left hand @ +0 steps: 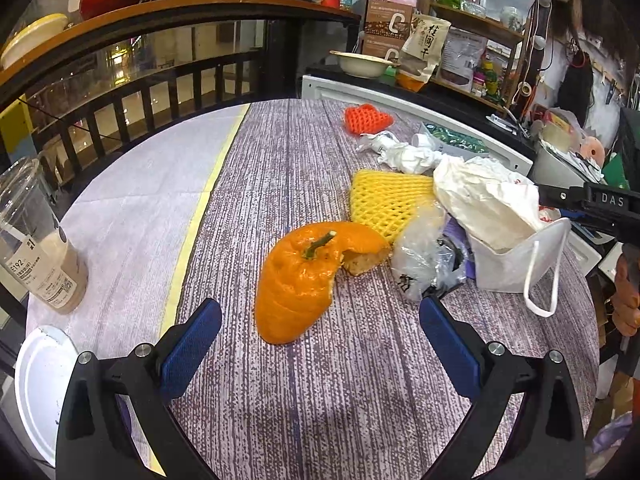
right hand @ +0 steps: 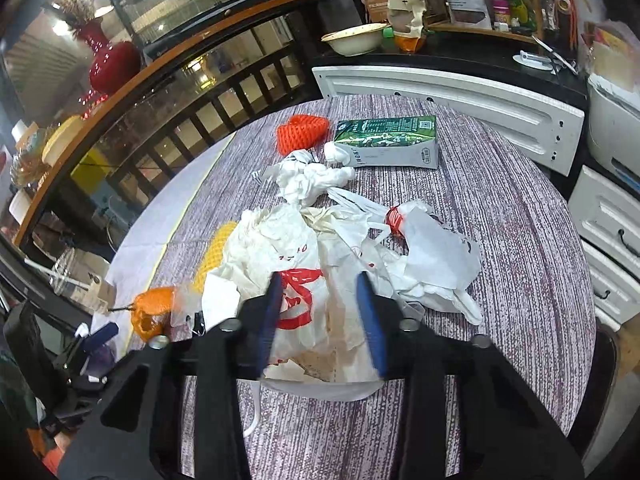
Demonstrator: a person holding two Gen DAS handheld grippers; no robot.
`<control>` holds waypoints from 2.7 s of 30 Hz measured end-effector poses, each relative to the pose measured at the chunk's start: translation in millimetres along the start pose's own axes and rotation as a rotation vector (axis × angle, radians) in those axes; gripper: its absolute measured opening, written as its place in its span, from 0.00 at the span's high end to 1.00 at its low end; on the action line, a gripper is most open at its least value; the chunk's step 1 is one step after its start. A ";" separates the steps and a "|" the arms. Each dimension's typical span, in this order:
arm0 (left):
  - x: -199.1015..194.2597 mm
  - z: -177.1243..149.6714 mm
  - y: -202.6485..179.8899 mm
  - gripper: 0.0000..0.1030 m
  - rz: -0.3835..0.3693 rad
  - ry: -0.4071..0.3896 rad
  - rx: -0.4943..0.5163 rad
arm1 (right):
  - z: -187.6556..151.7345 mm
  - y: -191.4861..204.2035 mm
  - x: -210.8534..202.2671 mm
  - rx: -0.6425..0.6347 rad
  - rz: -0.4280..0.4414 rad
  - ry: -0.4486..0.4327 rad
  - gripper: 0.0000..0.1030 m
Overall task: Collect trash
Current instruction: 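Reach the right tool to the white tissue and close on it, then grasp the orange pepper with the left tool while the right tool holds tissue, then carry both items over the black bin and open both tools to drop them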
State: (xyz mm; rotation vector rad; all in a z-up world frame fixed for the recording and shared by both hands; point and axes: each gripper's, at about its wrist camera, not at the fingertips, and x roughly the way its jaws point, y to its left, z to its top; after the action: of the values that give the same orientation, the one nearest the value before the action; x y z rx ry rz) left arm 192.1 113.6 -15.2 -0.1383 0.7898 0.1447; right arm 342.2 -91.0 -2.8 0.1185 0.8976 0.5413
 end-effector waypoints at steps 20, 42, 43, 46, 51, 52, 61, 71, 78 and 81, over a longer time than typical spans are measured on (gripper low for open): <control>39.9 18.2 5.0 0.51 0.137 0.057 0.040 | 17.1 9.2 -48.8 -0.054 0.071 -0.177 0.95; -43.9 23.8 -12.5 0.77 0.080 -0.167 0.005 | -18.6 -47.8 -131.2 0.004 0.044 -0.331 0.95; -50.2 23.7 -17.6 0.77 0.059 -0.175 0.008 | -24.2 -55.2 -137.5 0.013 0.039 -0.338 0.95; -67.9 22.8 -33.3 0.77 0.003 -0.203 0.025 | -40.8 -77.3 -156.9 0.043 0.022 -0.356 0.95; -92.8 18.7 -74.0 0.77 -0.091 -0.245 0.086 | -78.3 -116.3 -191.0 0.087 -0.051 -0.375 0.95; -96.5 17.2 -82.4 0.77 -0.111 -0.249 0.095 | -86.4 -124.2 -196.1 0.087 -0.085 -0.376 0.95; -107.3 1.9 -163.0 0.77 -0.277 -0.242 0.190 | -156.2 -212.2 -182.4 0.186 -0.383 -0.263 0.95; -86.5 -14.6 -222.8 0.77 -0.368 -0.176 0.249 | -213.5 -274.7 -79.3 0.286 -0.507 -0.041 0.95; -71.8 -24.5 -248.8 0.77 -0.393 -0.130 0.282 | -230.5 -289.6 -44.0 0.349 -0.519 0.018 0.86; -65.4 -28.7 -258.6 0.77 -0.404 -0.107 0.293 | -236.1 -290.6 -48.0 0.371 -0.522 0.005 0.55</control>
State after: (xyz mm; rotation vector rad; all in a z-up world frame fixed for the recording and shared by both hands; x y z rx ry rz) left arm 173.4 -150.2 29.5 -0.0103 0.6540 -0.3432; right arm 252.2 -393.8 -209.3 0.2104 0.9821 -0.1141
